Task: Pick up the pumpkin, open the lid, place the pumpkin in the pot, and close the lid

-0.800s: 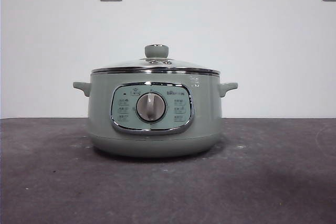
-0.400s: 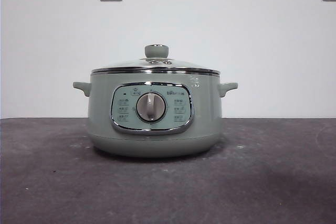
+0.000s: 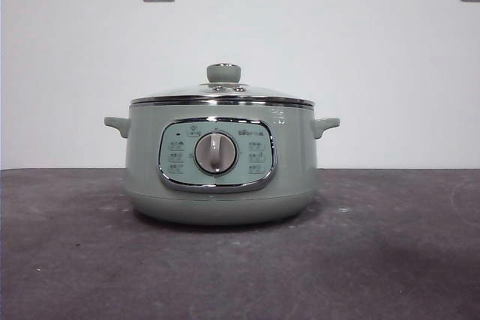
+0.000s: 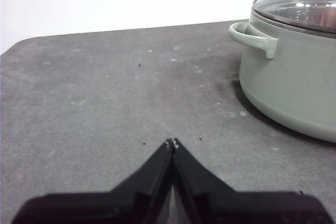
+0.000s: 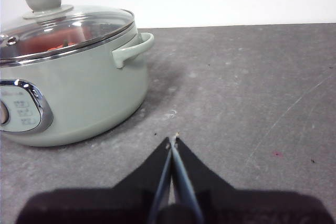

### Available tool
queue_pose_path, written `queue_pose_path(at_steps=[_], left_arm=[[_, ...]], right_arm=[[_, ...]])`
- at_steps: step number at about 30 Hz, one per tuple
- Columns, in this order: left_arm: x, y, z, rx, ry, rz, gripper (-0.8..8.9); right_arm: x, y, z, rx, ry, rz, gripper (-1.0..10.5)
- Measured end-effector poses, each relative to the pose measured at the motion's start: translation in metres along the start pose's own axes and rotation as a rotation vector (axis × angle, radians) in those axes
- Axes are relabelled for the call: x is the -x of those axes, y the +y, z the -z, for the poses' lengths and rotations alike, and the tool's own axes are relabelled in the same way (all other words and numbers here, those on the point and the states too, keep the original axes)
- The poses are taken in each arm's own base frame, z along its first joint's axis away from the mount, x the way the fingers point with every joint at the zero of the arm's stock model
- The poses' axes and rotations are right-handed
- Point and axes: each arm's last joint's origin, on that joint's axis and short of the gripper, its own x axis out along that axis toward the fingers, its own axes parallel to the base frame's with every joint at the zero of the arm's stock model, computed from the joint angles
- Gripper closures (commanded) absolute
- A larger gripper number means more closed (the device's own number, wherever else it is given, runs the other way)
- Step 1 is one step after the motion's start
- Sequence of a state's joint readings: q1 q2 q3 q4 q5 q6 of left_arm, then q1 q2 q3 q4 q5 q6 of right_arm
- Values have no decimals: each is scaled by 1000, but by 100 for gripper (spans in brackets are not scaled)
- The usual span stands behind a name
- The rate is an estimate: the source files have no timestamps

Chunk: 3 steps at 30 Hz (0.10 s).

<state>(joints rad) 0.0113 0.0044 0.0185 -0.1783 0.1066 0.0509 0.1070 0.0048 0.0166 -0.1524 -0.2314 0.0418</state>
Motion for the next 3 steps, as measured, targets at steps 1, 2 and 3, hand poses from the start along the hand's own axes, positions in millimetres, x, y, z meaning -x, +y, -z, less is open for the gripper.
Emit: queue_pose_path(at_steps=[1, 2, 3], left_arm=[[0, 0, 0, 0, 0, 0, 817], [0, 0, 0, 0, 0, 0, 817], [0, 0, 0, 0, 0, 0, 817]], right_arm=[[0, 0, 0, 0, 0, 0, 946], [0, 0, 0, 0, 0, 0, 946], [0, 0, 0, 0, 0, 0, 946]])
